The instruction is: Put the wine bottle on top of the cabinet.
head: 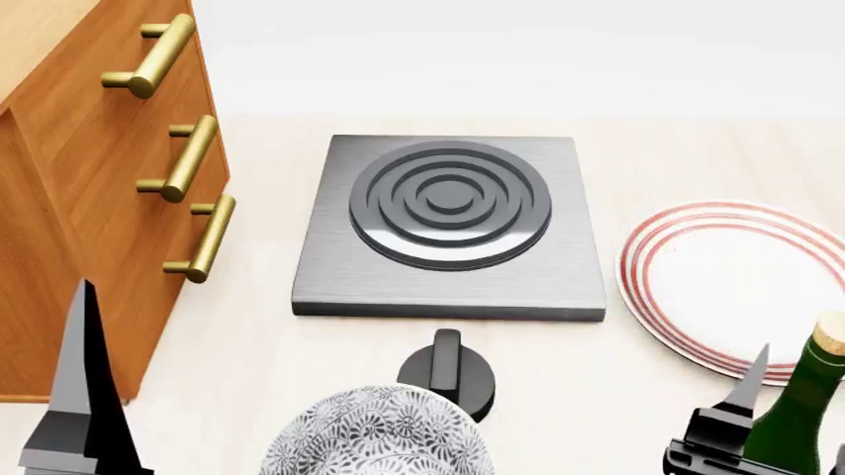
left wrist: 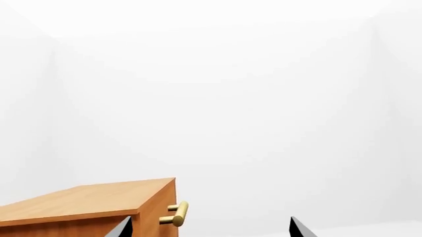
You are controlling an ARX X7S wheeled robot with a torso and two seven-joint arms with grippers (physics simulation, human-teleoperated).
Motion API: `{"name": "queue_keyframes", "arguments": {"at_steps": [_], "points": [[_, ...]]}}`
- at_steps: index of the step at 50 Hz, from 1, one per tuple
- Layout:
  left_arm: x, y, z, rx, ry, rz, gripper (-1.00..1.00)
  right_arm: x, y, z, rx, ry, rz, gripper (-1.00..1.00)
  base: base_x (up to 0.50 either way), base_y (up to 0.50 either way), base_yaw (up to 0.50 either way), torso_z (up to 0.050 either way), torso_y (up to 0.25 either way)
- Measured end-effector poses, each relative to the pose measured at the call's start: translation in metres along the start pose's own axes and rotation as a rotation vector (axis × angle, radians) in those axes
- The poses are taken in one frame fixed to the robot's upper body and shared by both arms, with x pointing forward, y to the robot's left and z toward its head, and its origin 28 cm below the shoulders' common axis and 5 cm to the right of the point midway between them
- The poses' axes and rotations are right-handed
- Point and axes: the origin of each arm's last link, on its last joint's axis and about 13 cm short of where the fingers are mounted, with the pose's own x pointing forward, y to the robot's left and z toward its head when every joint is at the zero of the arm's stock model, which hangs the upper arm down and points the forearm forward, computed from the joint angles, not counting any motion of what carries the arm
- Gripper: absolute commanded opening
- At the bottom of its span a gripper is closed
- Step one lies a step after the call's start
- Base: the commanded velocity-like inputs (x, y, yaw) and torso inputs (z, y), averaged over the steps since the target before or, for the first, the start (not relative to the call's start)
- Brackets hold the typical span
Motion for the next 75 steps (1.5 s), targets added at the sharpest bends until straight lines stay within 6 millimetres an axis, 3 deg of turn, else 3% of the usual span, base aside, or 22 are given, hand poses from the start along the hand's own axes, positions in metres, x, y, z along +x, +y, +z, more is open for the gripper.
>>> {"name": "queue_keyframes", "arguments": {"at_steps": [46,47,75], "points": [[0.000,0.000,0.001,0.004,0.001,-0.001,1.00,0.006,0.007,0.018,0.000,-0.016,0.041,1.00,0.00,0.00,0.00,0.000,0.000],[0.000,0.000,0.001,0.004,0.001,-0.001,1.00,0.006,0.008,0.018,0.000,-0.017,0.042,-1.00,0.00,0.00,0.00,0.000,0.000],[0.000,0.000,-0.001,0.003,0.003,-0.003,1.00,0.005,0.009,0.021,0.017,-0.021,0.047,-1.00,0.00,0.00,0.00,0.000,0.000]]}}
